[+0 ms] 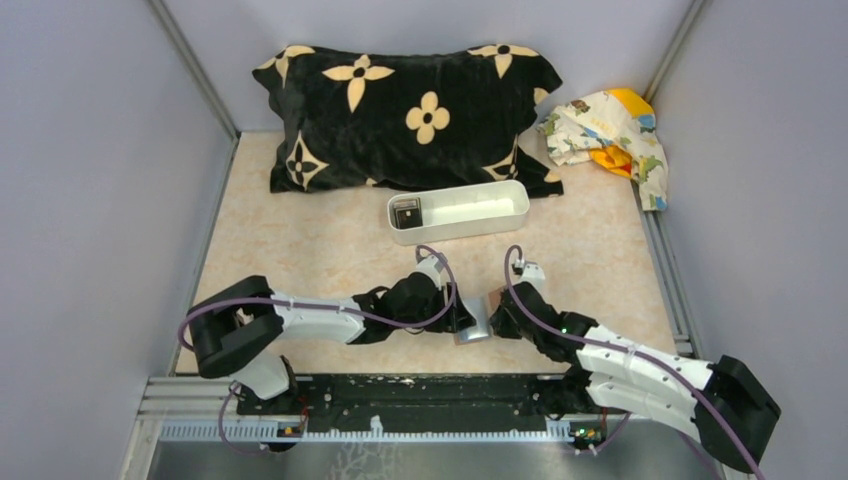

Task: Take the credit cards out of the card holder

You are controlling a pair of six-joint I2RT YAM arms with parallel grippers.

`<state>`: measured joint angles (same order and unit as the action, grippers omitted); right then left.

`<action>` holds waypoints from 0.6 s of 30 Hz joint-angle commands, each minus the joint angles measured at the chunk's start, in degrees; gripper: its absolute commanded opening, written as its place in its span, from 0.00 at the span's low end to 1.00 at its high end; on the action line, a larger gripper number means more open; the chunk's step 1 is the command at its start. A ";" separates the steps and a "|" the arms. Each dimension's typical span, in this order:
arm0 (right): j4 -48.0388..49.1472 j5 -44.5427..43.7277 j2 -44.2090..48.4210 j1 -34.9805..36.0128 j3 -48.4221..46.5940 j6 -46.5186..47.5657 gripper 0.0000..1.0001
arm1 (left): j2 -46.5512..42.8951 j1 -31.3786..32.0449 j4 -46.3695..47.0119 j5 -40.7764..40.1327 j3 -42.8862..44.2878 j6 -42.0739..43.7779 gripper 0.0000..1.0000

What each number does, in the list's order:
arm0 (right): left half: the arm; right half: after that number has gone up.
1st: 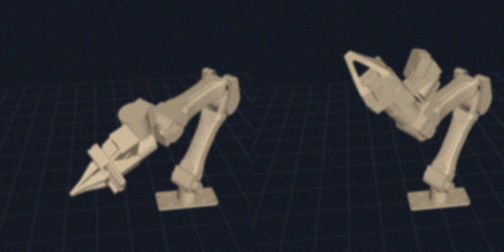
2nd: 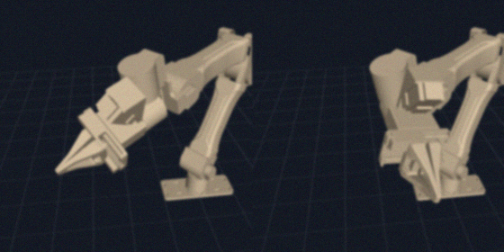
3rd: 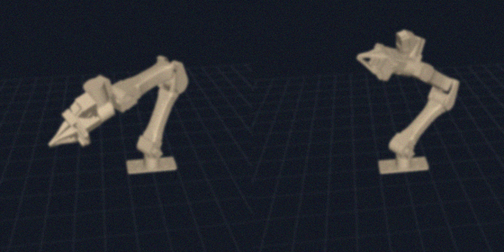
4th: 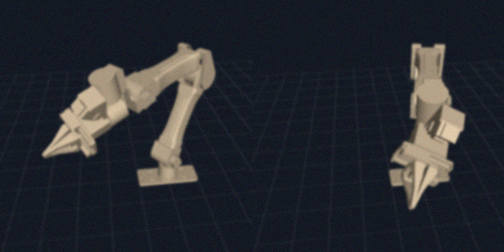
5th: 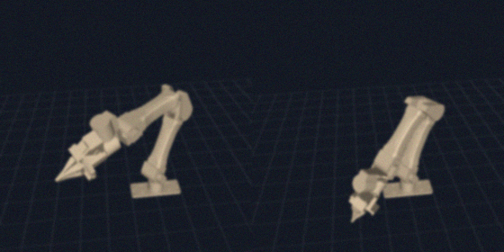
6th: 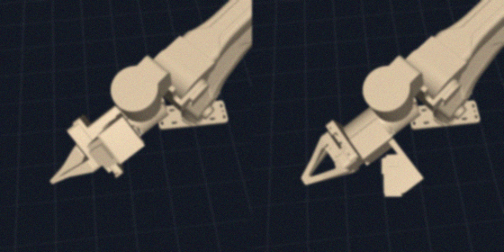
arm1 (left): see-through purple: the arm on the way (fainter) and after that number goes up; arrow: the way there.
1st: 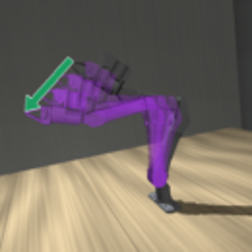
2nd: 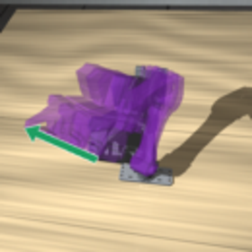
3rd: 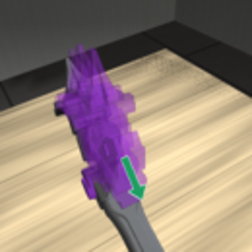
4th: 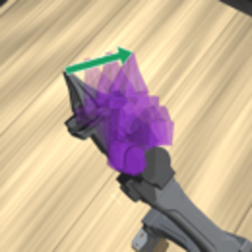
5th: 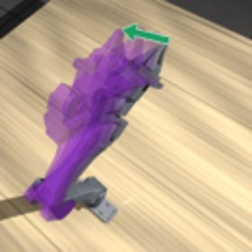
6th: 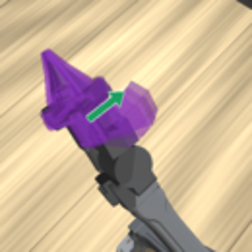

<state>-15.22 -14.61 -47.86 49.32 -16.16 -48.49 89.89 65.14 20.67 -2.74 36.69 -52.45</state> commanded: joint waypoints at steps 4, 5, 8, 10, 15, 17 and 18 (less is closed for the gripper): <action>4.31 1.86 0.92 -0.16 3.01 -2.54 0.00 | 2.19 0.13 3.33 1.59 -0.13 -0.46 0.64; 4.26 1.84 0.97 -0.22 3.26 -2.70 0.00 | 2.47 0.15 3.21 1.60 0.09 -0.42 0.64; 3.75 1.65 1.59 -0.19 3.66 -3.08 0.00 | 3.22 0.16 3.14 1.85 0.49 -0.50 0.64; 3.48 1.53 2.30 -0.21 3.84 -3.18 0.00 | 3.70 0.15 3.40 2.18 0.39 -0.63 0.63; 3.15 1.17 2.61 -0.20 3.86 -3.03 0.00 | 4.79 0.05 3.57 2.30 0.32 -0.72 0.63; 3.45 1.47 2.16 -0.23 3.86 -2.99 0.00 | 5.43 0.05 3.95 2.62 0.40 -0.73 0.64; 3.63 1.64 1.97 -0.27 3.86 -3.00 0.00 | 5.78 0.07 4.35 2.79 0.45 -0.75 0.63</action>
<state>-12.71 -13.28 -45.76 49.32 -12.73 -51.20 93.67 65.12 23.66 -1.13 36.56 -52.95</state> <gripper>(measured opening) 0.005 0.636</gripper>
